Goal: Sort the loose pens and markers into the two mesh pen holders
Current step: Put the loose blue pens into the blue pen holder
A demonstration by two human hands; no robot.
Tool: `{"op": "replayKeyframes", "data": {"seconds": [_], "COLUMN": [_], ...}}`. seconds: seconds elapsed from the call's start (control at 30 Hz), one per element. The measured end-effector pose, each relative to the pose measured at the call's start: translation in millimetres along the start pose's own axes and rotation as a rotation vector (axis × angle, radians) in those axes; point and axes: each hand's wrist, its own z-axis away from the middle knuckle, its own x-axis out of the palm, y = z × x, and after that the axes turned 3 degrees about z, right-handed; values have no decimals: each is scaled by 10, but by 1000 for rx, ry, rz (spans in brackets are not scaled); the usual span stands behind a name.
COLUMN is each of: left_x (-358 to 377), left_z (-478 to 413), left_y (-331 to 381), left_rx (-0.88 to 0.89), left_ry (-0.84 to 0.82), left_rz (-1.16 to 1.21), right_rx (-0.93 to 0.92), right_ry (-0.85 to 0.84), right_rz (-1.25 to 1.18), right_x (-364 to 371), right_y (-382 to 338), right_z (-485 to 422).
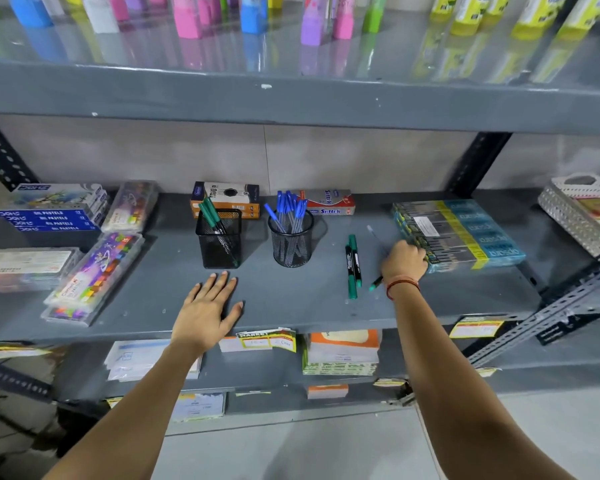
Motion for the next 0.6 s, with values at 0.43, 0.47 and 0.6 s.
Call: {"op": "replayKeyframes", "data": {"seconds": [0.43,0.47,0.6], "left_x": [-18,-20,-25], "left_z": [2,6,13], "left_y": [12,15,9], "left_rx": [-12,-12,-12], "left_ry": [-13,-9,-7], "left_rz": [6,6,4], "right_rx": [-248,-297,-545], "right_ry": [270,312,426], "right_rz": [-771,-806,-892], "right_x": [-812,-918,-1046], "right_y": [-483,-597,-1057], "right_z": [65,89,187]}}
